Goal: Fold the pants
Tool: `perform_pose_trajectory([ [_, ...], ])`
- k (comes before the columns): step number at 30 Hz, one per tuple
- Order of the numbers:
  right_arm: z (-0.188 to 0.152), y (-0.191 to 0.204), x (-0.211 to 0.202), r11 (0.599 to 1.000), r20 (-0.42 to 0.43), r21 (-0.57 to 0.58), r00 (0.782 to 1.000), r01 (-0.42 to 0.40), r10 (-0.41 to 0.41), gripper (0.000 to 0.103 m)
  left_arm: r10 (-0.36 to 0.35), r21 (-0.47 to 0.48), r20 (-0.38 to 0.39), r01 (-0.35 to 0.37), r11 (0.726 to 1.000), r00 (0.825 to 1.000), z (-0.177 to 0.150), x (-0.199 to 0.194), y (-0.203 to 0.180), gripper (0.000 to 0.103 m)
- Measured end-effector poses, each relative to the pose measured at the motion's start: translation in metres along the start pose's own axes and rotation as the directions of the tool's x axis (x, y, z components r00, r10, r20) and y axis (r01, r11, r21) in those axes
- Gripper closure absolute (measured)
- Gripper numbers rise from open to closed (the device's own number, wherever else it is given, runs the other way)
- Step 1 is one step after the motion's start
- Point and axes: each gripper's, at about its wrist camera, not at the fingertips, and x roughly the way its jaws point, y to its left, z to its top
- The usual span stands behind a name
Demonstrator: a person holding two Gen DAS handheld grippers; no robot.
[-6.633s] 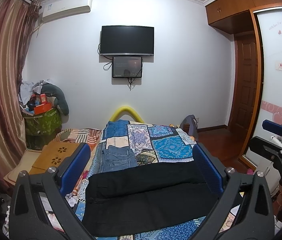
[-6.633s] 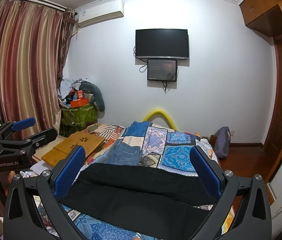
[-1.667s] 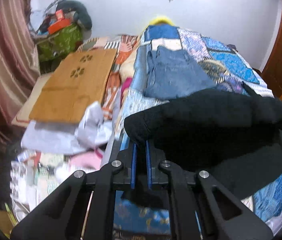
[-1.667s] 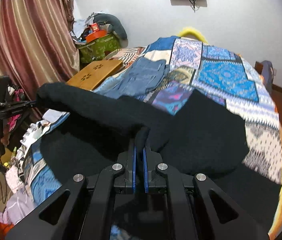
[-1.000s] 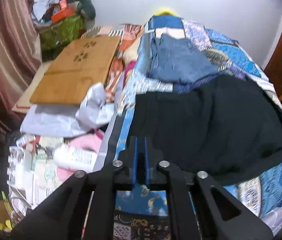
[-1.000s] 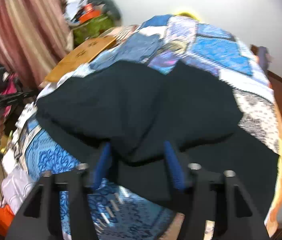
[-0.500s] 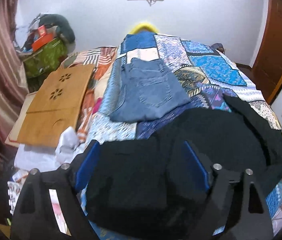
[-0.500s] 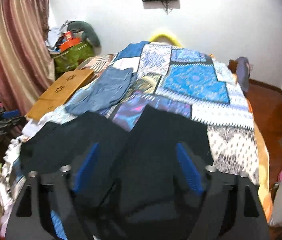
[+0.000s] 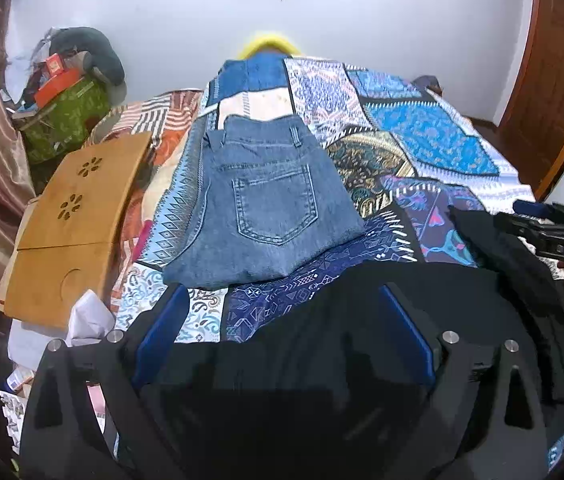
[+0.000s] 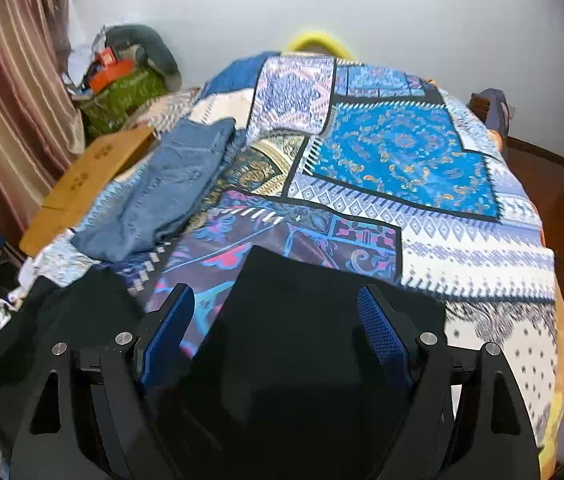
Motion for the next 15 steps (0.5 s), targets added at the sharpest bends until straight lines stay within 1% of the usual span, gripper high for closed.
perform_pose_trajectory([
  [2,0.004,0.001,0.013,1.0,-0.028,-0.016,1.0,-0.001,0.001,0.022,0.001,0.004,-0.006,-0.001,1.0,1.0,0.0,0.008,-0.002,0.008],
  [6,0.005,0.006,0.038,0.998,-0.123,-0.056,0.992,-0.025,0.018,0.023,-0.013,0.01,-0.026,0.013,1.0,1.0,-0.003,0.017,-0.005,0.008],
  [7,0.005,0.005,0.045,0.998,-0.147,-0.061,0.989,-0.035,0.026,0.031,-0.015,0.011,-0.029,0.015,1.0,0.999,-0.003,0.018,-0.006,0.008],
  [8,0.003,0.005,0.051,0.997,-0.176,-0.06,0.983,-0.057,0.046,0.042,-0.015,0.013,-0.029,0.016,1.0,0.999,-0.003,0.019,-0.006,0.008],
  [10,0.001,0.002,0.053,0.997,-0.155,-0.031,0.986,-0.064,0.058,0.043,-0.009,0.019,-0.025,0.01,1.0,1.0,-0.004,0.018,-0.008,0.008],
  [12,0.002,0.003,0.052,0.998,-0.152,-0.035,0.987,-0.06,0.054,0.049,-0.007,0.026,-0.02,0.008,1.0,1.0,-0.004,0.017,-0.01,0.008],
  [14,0.003,0.001,0.047,0.998,-0.138,-0.034,0.99,-0.048,0.043,0.076,-0.007,0.028,-0.019,0.007,1.0,1.0,-0.004,0.016,-0.011,0.008],
  [15,0.003,0.0,0.044,0.999,-0.138,-0.029,0.99,-0.044,0.04,0.083,-0.005,0.026,-0.02,0.005,1.0,1.0,-0.004,0.014,-0.011,0.008],
])
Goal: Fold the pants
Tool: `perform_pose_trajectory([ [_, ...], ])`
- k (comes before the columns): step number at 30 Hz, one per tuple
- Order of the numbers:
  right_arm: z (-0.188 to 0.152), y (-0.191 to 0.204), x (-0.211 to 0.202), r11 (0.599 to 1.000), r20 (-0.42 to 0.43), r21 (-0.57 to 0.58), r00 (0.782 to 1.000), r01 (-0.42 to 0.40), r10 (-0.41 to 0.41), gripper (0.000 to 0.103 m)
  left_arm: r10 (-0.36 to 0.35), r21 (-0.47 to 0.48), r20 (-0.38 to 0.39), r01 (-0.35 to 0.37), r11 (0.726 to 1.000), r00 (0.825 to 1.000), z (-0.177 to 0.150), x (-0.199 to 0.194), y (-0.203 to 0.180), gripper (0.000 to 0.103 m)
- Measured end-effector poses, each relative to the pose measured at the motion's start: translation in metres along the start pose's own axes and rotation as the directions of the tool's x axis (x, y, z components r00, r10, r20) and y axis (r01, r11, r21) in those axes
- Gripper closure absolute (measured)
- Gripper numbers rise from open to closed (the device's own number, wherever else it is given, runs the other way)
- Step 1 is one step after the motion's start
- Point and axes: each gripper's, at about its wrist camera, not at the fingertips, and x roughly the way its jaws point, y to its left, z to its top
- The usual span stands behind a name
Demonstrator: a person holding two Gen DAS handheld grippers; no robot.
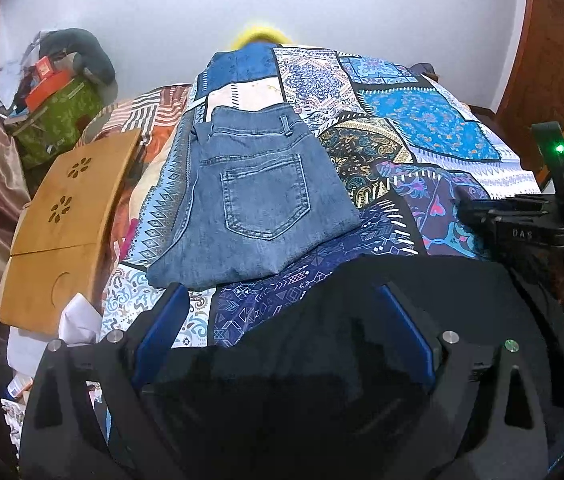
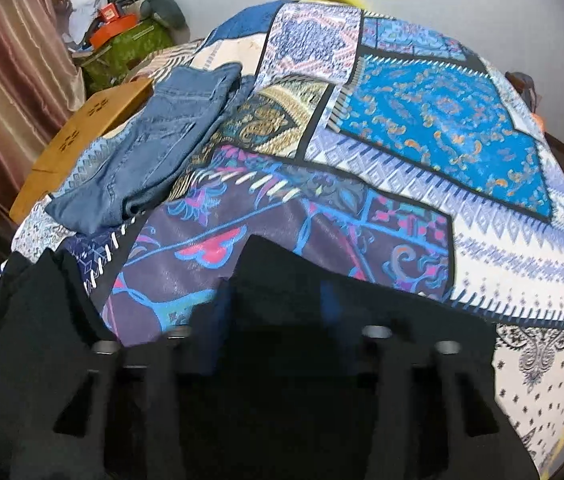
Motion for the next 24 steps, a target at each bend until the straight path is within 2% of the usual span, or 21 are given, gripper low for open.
perform_pose_trajectory([
  [1,0.0,-0.001,-0.003,1.0,-0.003,0.006,1.0,-0.005,0.005,0.09,0.0,-0.002,-0.001,0.0,1.0,1.0,0.0,-0.002,0.0,0.008],
  [3,-0.002,-0.003,-0.01,1.0,-0.001,0.013,1.0,-0.016,0.016,0.093,0.001,-0.006,-0.001,-0.001,1.0,1.0,-0.001,-0.007,0.0,0.008],
  [12,-0.01,-0.011,-0.087,0.999,0.157,0.039,0.987,0.015,-0.021,0.094,0.016,0.017,0.027,-0.016,1.0,1.0,-0.009,-0.051,-0.013,0.008],
  [24,-0.065,-0.044,-0.201,0.99,0.322,0.121,0.941,0.069,-0.104,0.094,-0.03,0.08,0.037,0.027,0.996,0.999,-0.018,-0.087,-0.066,0.005],
])
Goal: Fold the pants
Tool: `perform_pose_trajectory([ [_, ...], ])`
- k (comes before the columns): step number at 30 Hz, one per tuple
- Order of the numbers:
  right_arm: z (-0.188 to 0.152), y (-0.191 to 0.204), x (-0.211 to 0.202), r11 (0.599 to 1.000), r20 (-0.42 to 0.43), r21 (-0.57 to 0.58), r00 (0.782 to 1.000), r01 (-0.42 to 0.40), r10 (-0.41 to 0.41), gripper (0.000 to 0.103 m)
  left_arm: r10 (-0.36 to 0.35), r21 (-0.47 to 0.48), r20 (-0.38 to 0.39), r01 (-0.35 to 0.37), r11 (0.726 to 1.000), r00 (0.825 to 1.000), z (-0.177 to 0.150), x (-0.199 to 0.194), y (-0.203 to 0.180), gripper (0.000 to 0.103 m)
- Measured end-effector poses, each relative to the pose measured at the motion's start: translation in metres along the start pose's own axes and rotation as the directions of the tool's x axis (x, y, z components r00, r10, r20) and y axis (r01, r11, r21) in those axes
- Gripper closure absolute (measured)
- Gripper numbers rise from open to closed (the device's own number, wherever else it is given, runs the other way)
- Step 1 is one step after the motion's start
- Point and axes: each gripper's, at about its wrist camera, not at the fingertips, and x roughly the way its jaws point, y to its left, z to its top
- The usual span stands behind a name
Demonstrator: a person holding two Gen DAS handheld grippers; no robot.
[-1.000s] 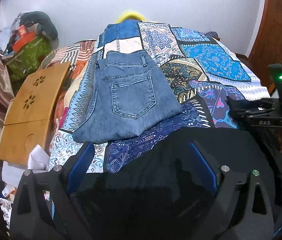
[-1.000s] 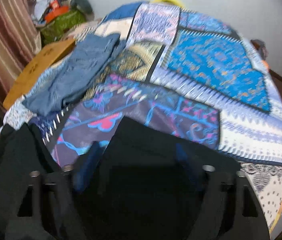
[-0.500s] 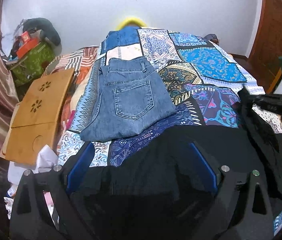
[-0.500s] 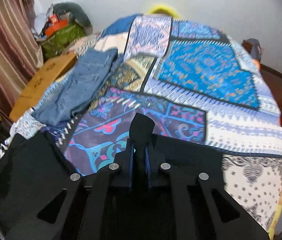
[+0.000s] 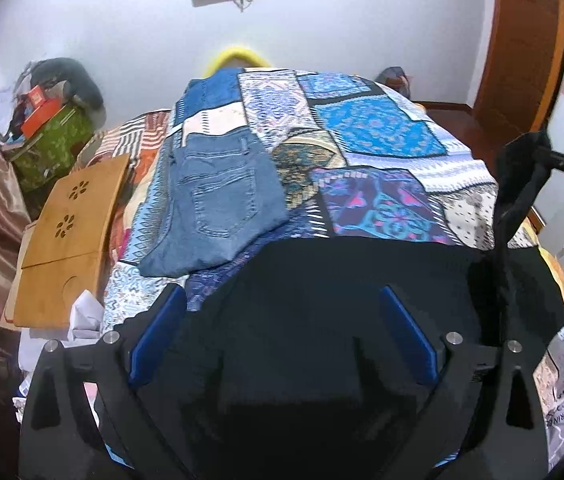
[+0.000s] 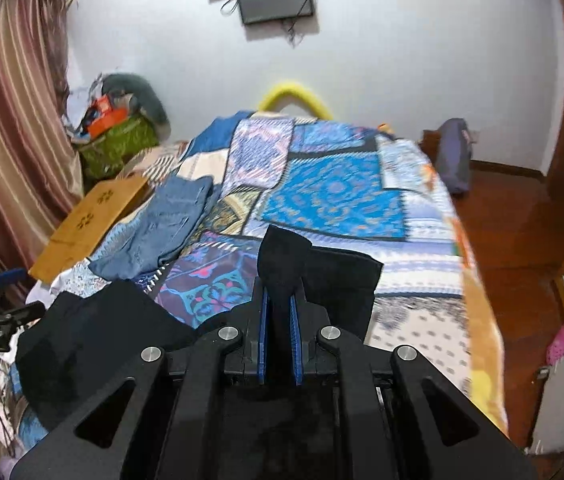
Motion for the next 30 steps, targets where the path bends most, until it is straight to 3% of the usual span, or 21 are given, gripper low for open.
perform_pose_trajectory([
  [6,-0.034,-0.043,-0.046,0.995,0.011,0.077,0.998,0.057,-0.058,0.094,-0.026,0.051,-0.019,0.027,0.998,0.999,-0.005,-0.004,-0.031,0.005],
  [12,-0.095,-0.071,-0.057,0.987,-0.078,0.118,0.992,0.111,-0.102,0.094,-0.047,0.087,-0.042,0.05,0.995,0.998,-0.013,0.001,-0.056,0.005],
  [18,-0.158,-0.096,-0.042,0.956,-0.193,0.274,0.98,0.1,-0.047,0.09,-0.053,0.087,-0.081,0.06,0.994,0.995,-0.019,0.011,-0.064,0.005],
  [20,-0.173,-0.1,-0.039,0.947,-0.226,0.302,0.973,0.111,-0.042,0.083,-0.053,0.082,-0.089,0.06,0.995,0.995,-0.021,0.013,-0.062,0.005],
  [23,-0.183,-0.104,-0.04,0.94,-0.275,0.3,0.958,0.163,-0.078,0.063,-0.033,0.074,-0.083,0.039,0.996,0.996,-0.021,0.012,-0.055,0.005],
  [30,-0.172,-0.122,-0.049,0.934,-0.237,0.3,0.964,0.194,-0.124,0.059,0.036,0.029,-0.009,-0.036,0.999,0.999,-0.016,-0.009,-0.006,0.005],
])
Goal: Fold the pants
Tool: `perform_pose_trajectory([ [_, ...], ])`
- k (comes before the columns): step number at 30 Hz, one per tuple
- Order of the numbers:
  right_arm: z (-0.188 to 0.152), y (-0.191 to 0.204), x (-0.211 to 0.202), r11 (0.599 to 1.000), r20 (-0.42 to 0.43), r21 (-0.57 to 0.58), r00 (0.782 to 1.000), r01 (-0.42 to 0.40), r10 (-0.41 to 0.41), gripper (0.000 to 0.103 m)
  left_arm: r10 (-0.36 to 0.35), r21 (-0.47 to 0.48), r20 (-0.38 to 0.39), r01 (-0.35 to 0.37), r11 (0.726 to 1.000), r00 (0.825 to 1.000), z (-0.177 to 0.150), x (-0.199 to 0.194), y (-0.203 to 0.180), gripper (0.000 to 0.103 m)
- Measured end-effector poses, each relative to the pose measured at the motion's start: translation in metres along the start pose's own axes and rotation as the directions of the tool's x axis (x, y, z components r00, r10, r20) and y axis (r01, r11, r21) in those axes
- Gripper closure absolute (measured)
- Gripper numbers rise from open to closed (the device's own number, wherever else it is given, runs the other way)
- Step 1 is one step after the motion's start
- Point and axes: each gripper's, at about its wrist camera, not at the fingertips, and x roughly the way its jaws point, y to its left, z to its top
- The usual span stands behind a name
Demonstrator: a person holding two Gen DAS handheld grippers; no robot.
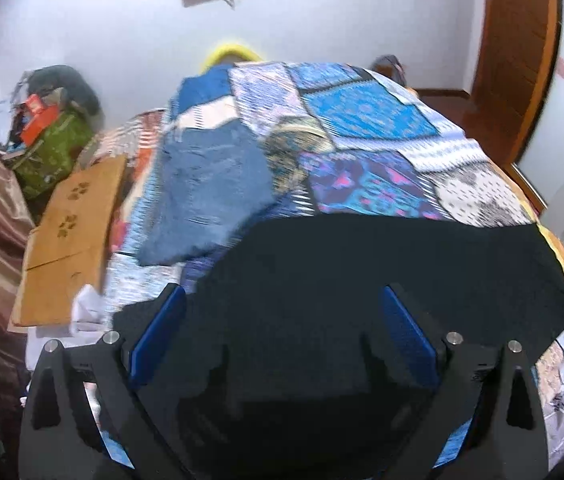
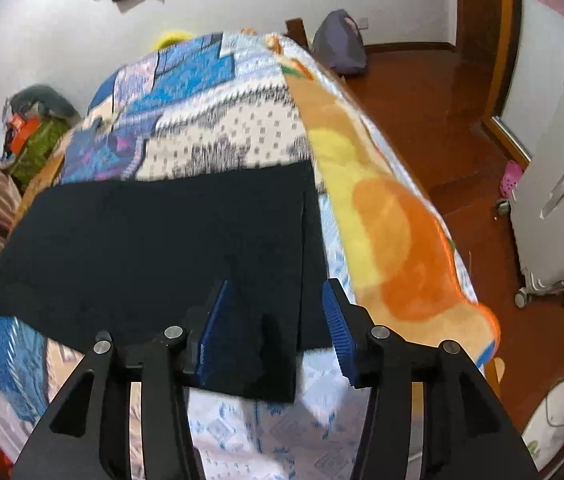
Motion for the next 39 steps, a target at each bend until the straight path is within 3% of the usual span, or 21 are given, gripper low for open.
perform_pose_trajectory([
  [6,0.026,0.012,0.023,1.0,0.037,-0.027,0.999,0.014,-0.013,0.059,0.104,-0.084,0.0,-0.104,0.991,0.995,0.0,0.003,0.083,0.005],
  [10,0.035,0.018,0.045,0.999,0.025,-0.032,0.999,0.033,-0.032,0.059,0.168,-0.149,-0.054,-0.174,0.973,0.984,-0.007,0.028,0.14,0.005],
  [16,0.041,0.013,0.076,0.996,-0.013,-0.008,0.996,0.091,-0.091,0.059,0.143,-0.244,-0.19,-0.188,0.951,0.971,-0.033,0.092,0.2,0.019],
  [22,0.046,0.01,0.084,0.992,-0.007,-0.006,0.992,0.125,-0.125,0.059,0.024,-0.301,-0.292,-0.116,0.947,0.956,-0.058,0.141,0.205,0.022],
  [25,0.047,0.011,0.085,0.992,-0.01,-0.025,0.992,0.122,-0.122,0.059,-0.019,-0.312,-0.292,-0.076,0.947,0.956,-0.063,0.148,0.198,0.025],
  [27,0.047,0.014,0.087,0.99,-0.014,-0.047,0.991,0.131,-0.132,0.06,-0.036,-0.308,-0.285,-0.056,0.95,0.958,-0.062,0.147,0.192,0.036],
  [29,0.044,0.018,0.087,0.988,-0.017,-0.067,0.99,0.142,-0.143,0.062,-0.061,-0.304,-0.278,-0.027,0.952,0.959,-0.061,0.145,0.185,0.056],
  [30,0.043,0.018,0.086,0.986,-0.015,-0.075,0.989,0.146,-0.148,0.063,-0.066,-0.298,-0.276,-0.02,0.954,0.959,-0.06,0.146,0.182,0.058],
  [34,0.041,0.016,0.082,0.989,0.002,-0.059,0.99,0.139,-0.139,0.063,-0.008,-0.247,-0.273,-0.061,0.967,0.962,-0.059,0.142,0.171,0.069],
  [39,0.039,0.024,0.083,0.987,0.019,-0.086,0.991,0.135,-0.134,0.087,0.044,-0.237,-0.256,-0.106,0.966,0.966,-0.059,0.137,0.169,0.077],
])
